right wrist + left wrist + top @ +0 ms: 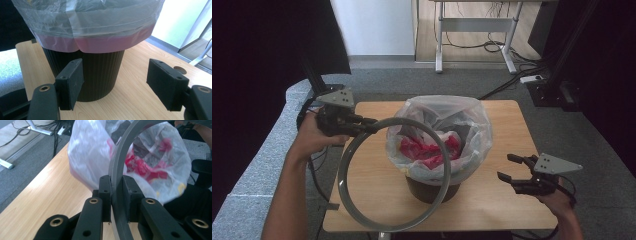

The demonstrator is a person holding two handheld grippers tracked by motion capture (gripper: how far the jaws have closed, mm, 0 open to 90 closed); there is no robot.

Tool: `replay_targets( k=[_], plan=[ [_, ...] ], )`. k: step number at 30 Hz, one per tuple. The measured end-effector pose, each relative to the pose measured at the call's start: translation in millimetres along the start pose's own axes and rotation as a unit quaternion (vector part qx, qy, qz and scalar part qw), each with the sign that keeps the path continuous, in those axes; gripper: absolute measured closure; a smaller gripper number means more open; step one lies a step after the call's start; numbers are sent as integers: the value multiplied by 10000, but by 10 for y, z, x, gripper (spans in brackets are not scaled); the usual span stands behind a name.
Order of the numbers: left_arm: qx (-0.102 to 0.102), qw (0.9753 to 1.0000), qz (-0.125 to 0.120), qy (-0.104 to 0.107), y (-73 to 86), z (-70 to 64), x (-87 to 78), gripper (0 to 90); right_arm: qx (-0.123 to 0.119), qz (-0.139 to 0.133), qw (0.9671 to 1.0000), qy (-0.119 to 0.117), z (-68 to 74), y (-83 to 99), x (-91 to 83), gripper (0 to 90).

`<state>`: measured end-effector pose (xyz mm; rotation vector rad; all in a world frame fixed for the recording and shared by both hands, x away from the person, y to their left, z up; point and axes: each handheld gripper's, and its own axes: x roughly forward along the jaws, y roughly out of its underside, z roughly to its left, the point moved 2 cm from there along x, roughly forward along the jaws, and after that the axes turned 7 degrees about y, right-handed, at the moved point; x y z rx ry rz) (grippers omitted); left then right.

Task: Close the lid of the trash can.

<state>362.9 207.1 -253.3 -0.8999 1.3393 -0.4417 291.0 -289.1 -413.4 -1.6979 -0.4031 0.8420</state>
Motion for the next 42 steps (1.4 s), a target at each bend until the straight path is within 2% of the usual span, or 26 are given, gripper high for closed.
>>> replay_targets(
  k=[2, 10, 26, 42],
  plan=[
    [-14, 9999, 100, -22, -56, 39, 55, 786, -3, 4, 10000, -2, -1, 2, 4, 294],
    [-82, 9997, 230, -22, -262, 179, 236, 785, 10, -8, 10000, 5, -25, 4, 12, 294],
    [54, 9994, 332, 30, -628, 188, 437, 784, 62, 0, 10000, 36, -49, 22, -3, 294],
    [7, 9995, 309, 16, -720, 367, 657, 787, 67, 16, 10000, 51, -71, 12, 8, 294]
  ],
)
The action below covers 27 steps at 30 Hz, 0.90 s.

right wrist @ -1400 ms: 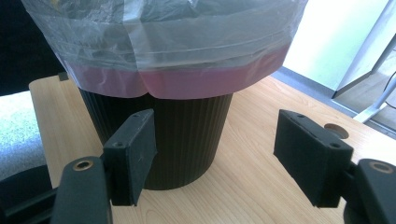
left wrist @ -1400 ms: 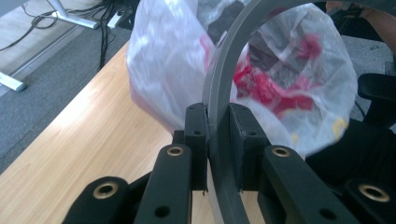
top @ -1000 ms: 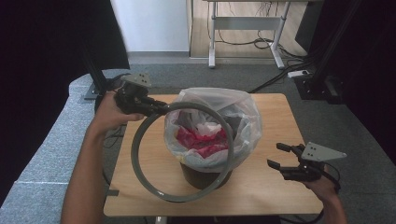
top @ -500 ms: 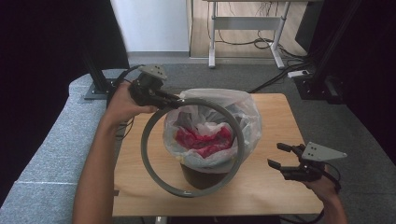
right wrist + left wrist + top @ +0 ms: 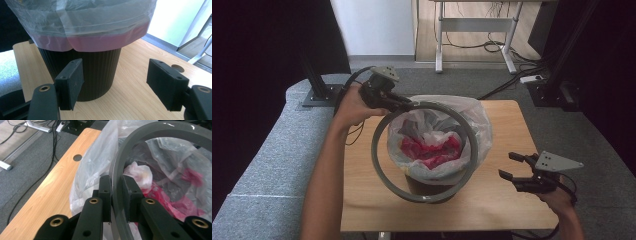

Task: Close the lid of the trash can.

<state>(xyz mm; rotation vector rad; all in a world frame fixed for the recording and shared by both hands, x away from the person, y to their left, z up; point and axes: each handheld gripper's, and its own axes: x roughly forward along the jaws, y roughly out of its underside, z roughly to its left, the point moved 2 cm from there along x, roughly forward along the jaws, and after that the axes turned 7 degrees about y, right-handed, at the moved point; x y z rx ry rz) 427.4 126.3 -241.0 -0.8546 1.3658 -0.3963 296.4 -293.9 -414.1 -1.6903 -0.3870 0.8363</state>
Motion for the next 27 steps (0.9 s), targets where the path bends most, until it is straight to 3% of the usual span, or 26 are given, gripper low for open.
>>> replay_targets(
  k=[11, 15, 27],
  plan=[
    [-84, 9999, 65, -92, -96, 204, 221, 789, 25, 32, 10000, 32, -23, 15, 10, 294],
    [-110, 9995, 155, -251, -106, 285, 344, 791, 35, 32, 10000, 54, -32, 19, 1, 294],
    [-238, 9983, 255, -471, 6, 421, 587, 791, 47, 66, 9999, 72, -37, 48, -17, 294]
  ],
)
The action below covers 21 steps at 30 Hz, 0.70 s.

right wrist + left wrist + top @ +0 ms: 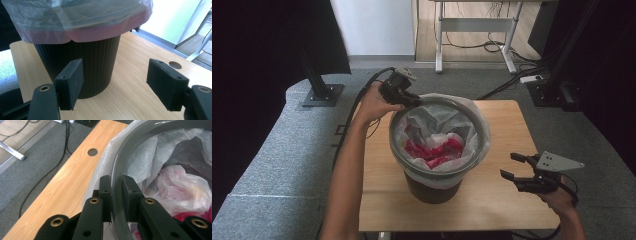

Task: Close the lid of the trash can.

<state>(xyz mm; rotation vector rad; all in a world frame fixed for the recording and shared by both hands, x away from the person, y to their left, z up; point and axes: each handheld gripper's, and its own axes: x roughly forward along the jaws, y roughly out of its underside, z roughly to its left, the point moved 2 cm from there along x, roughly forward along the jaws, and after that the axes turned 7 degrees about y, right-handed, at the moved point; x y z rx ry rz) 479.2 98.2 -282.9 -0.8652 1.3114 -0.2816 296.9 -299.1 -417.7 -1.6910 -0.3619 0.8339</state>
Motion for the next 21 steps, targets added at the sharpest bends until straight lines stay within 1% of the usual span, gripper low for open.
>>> replay_targets(
  k=[2, 3, 4, 6, 7, 9, 10, 12, 14, 15, 16, 19, 21],
  plan=[
    [10, 10000, 64, -66, 12, 9, 24, 790, -4, 0, 10000, 1, -3, 3, -5, 294],
    [13, 9999, 82, -66, 20, 14, 36, 790, 4, -5, 10000, 8, -6, 6, -9, 294],
    [11, 9999, 76, -110, 27, 16, 45, 790, 12, -8, 10000, 13, -8, 9, -11, 294],
    [-3, 9999, 66, -104, 42, 27, 60, 789, 14, -3, 10000, 15, -10, 17, -16, 294],
    [2, 9998, 71, -169, 51, 35, 72, 788, 12, 0, 10000, 14, -10, 20, -17, 294],
    [-24, 9998, 71, -182, 69, 49, 90, 787, 17, 7, 10000, 12, -9, 27, -19, 294],
    [-27, 9997, 62, -253, 74, 52, 97, 787, 18, 11, 10000, 17, -8, 30, -21, 294],
    [-45, 9997, 44, -253, 82, 58, 109, 785, 27, 1, 10000, 20, -9, 33, -26, 294],
    [-17, 9994, 25, -340, 81, 59, 115, 784, 17, 12, 10000, 20, -12, 36, -30, 294],
    [-43, 9995, 25, -323, 81, 65, 118, 783, 22, 14, 10000, 21, -13, 38, -28, 294],
    [-30, 9993, 33, -361, 82, 67, 122, 783, 21, 19, 10000, 26, -13, 39, -27, 294],
    [-23, 9992, 51, -383, 84, 66, 134, 781, 19, 4, 10000, 13, -10, 42, -25, 294],
    [-41, 9993, 28, -365, 95, 70, 143, 780, 31, 6, 10000, 13, -10, 49, -25, 294]
  ],
)
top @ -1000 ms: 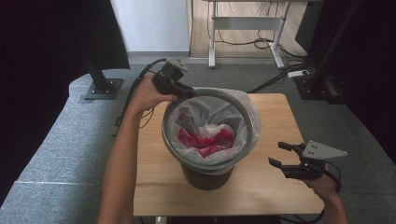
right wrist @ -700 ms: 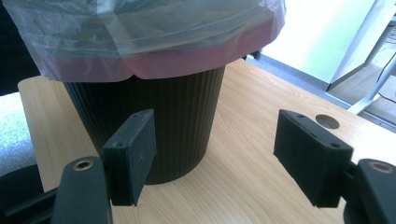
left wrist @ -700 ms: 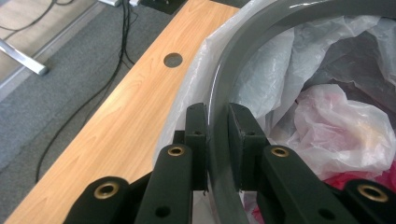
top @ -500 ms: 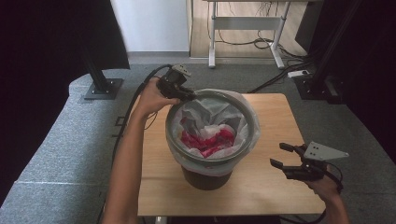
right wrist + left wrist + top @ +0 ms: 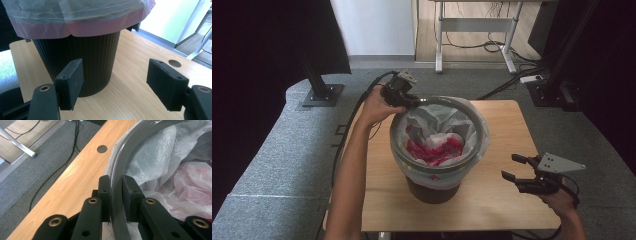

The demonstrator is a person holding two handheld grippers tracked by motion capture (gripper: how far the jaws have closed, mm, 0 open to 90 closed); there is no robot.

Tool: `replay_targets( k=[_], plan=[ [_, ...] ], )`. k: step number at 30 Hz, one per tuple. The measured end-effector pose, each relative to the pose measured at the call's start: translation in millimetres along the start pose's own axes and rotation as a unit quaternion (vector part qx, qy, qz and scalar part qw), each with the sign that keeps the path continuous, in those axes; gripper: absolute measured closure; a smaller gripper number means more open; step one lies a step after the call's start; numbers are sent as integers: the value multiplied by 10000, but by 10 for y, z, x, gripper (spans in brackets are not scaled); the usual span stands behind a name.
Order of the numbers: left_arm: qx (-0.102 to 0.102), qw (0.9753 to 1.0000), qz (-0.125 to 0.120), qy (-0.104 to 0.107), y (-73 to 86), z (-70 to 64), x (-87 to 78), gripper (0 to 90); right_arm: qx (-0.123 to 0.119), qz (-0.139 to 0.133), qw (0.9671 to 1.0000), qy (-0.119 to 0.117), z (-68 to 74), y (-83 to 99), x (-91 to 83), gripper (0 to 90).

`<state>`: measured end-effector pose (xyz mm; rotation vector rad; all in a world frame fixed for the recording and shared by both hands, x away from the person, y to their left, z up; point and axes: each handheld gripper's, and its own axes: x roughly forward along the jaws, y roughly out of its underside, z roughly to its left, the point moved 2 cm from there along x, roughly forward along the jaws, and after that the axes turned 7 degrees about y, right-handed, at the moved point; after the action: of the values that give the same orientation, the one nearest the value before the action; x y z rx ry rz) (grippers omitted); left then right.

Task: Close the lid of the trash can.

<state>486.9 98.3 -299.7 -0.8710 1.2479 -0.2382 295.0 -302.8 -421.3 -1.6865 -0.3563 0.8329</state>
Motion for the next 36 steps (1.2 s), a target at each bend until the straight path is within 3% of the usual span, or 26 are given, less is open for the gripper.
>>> replay_targets(
  k=[10, 13, 15, 17, 21, 28, 36],
  plan=[
    [-9, 9999, -107, 48, 28, 7, 3, 768, 7, 5, 10000, 11, -10, 3, -7, 294],
    [10, 9998, -181, 94, 26, 1, -8, 624, 3, 7, 10000, 3, -8, 2, 0, 294],
    [38, 9994, -285, 169, 21, -15, -27, 574, 7, 3, 10000, 3, -8, 2, 1, 294],
    [42, 9992, -382, 132, 16, -24, -52, 457, 10, 3, 10000, 5, -9, 3, 1, 294],
    [72, 9979, -633, 69, 13, -54, -135, 312, 9, 0, 10000, 4, -11, -5, -2, 294],
    [162, 9976, -672, 68, 49, -108, -220, 222, 7, -23, 10000, -4, -1, -24, 8, 293],
    [221, 9963, -829, -7, 117, -146, -306, 194, 23, 15, 10000, -2, -2, 1, 27, 293]
  ],
)
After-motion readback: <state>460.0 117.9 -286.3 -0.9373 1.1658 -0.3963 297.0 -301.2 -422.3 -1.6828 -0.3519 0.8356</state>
